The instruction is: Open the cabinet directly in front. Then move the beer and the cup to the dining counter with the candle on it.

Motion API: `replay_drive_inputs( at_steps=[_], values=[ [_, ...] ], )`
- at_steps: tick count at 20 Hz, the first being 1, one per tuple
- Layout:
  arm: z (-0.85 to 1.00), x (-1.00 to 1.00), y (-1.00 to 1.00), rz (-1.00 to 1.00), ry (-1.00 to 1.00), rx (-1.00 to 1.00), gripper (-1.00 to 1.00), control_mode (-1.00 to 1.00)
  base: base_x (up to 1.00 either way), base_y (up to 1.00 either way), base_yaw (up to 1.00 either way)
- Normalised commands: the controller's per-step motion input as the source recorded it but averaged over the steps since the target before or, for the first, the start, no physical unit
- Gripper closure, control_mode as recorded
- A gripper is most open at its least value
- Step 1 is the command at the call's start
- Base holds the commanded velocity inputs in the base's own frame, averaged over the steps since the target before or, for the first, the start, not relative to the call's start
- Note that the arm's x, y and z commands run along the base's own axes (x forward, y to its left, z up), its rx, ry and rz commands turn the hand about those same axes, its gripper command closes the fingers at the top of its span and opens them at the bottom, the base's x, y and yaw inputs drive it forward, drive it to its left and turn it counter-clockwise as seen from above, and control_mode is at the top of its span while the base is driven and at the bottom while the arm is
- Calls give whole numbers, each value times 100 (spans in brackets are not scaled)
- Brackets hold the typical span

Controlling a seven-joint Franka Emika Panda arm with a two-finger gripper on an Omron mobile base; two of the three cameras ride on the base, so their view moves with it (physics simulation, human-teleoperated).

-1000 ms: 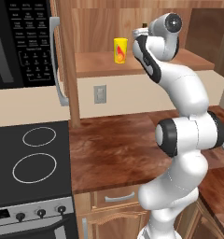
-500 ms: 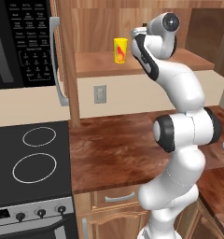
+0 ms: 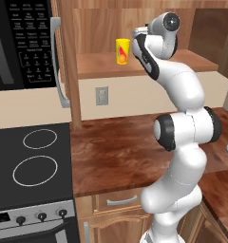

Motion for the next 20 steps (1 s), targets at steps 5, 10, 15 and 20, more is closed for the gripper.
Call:
replay_drive_inputs(
  at_steps=[5,10,15,20],
  values=[
    [0,13,0,0,0,0,-100,-100,0,0,0],
    [0,17,0,0,0,0,-100,-100,0,0,0],
    [0,16,0,0,0,0,-100,-100,0,0,0],
    [0,16,0,0,0,0,-100,-100,0,0,0]
  ],
)
